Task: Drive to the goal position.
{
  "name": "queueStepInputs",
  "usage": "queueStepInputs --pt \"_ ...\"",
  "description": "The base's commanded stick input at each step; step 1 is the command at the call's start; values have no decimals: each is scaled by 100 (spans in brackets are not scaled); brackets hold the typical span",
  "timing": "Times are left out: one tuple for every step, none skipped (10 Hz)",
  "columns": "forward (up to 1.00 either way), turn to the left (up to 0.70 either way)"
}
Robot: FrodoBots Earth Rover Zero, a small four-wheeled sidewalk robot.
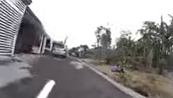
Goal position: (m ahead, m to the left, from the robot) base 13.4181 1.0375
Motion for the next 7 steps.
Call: queueStepInputs --pt "100 18" --pt "100 12" --pt "100 3" --pt "100 4" --pt "100 0" --pt "100 7" --pt "100 9"
